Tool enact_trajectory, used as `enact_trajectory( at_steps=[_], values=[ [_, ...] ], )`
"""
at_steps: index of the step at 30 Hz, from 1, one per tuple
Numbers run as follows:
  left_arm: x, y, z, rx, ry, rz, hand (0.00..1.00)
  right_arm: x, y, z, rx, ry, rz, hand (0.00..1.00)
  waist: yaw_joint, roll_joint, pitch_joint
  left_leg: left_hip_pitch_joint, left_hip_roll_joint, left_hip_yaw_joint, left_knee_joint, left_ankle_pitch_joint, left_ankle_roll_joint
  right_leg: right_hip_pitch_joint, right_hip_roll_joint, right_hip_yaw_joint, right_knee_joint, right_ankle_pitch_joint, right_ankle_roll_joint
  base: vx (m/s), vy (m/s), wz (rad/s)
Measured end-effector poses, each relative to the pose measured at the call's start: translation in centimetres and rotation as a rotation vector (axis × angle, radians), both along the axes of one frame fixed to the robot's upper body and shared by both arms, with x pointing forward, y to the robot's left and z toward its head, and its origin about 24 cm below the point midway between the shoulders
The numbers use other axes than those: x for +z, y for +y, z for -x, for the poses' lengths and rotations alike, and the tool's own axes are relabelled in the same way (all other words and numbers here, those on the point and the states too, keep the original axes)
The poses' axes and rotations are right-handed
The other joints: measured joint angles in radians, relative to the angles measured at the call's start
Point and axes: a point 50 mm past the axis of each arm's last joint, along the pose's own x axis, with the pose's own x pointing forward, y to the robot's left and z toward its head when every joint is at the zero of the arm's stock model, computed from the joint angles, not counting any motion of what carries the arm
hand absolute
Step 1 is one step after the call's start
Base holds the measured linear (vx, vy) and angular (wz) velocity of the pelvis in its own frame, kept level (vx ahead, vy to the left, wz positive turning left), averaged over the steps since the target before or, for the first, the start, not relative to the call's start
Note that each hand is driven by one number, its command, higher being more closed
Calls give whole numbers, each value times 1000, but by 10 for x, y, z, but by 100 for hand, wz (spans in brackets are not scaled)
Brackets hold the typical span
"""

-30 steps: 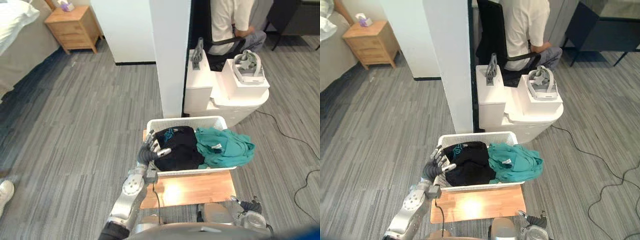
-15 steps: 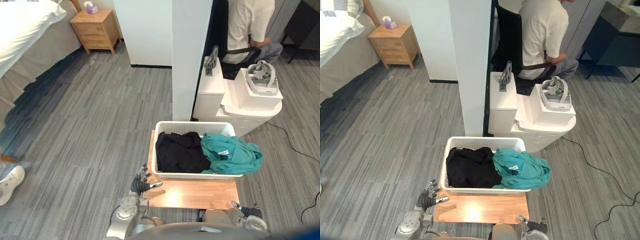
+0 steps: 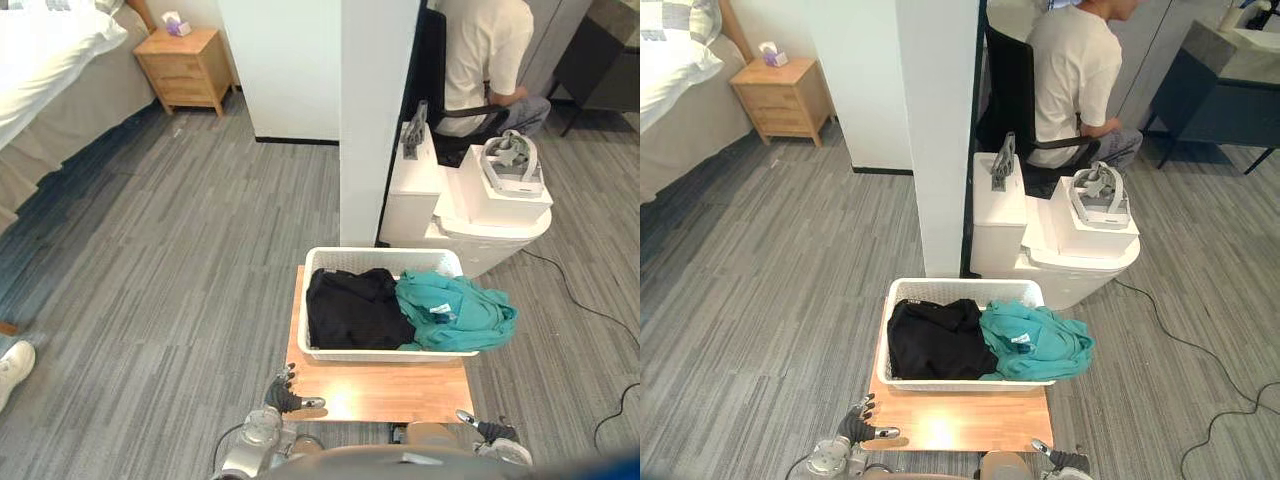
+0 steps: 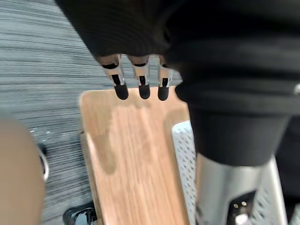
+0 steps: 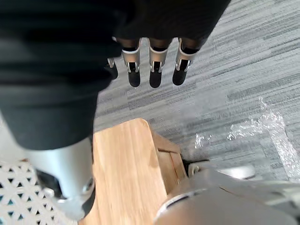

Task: Tidy the bed and pick cloth on bed and put in laundry

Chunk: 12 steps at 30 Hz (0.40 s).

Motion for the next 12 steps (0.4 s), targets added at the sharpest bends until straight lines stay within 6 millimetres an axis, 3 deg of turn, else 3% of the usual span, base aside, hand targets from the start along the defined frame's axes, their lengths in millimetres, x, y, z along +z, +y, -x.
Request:
enact_trajectory(
  at_steps=[7, 12],
  values=[
    [-10, 8, 11, 200, 132, 36, 0, -2, 3, 2, 81, 21, -44, 0, -6, -5, -3, 9, 2, 6, -1, -1, -3, 5, 4, 6, 0, 0, 0, 3, -2, -2],
    [-13, 8, 14, 245, 155, 55, 0, -3, 4, 4, 102, 49, -51, 0, -5, -7, -1, 26, 4, 10, -4, -2, -4, 19, 5, 9, 0, -1, -1, 1, -1, -1]
  ],
)
